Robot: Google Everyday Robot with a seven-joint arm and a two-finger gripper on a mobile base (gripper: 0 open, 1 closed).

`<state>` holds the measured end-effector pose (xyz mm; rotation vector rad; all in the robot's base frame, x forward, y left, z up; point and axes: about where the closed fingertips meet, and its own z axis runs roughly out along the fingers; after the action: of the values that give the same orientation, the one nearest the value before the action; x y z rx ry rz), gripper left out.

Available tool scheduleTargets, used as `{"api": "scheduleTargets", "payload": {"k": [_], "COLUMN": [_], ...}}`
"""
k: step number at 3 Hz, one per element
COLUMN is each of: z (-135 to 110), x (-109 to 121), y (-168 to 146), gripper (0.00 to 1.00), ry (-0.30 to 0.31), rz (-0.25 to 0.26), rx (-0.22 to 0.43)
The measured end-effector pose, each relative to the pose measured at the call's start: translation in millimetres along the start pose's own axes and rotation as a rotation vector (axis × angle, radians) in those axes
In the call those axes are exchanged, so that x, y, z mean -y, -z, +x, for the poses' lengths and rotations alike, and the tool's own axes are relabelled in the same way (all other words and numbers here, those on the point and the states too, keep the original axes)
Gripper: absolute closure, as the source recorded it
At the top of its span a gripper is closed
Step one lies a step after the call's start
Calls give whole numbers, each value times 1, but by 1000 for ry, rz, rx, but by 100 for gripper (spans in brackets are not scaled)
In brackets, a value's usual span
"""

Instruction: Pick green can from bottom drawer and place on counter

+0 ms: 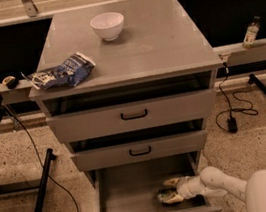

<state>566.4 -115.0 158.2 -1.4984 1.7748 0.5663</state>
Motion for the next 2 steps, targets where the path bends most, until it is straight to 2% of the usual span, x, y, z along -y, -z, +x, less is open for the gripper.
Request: {"api": "scheduleTargets", "payload": {"k": [1, 2], "z": [27, 31], "x": [-6, -7], "y": [-24, -25], "gripper": [33, 34], "ry": [32, 33], "rz": [-30, -37], "rx": [-77, -87]}}
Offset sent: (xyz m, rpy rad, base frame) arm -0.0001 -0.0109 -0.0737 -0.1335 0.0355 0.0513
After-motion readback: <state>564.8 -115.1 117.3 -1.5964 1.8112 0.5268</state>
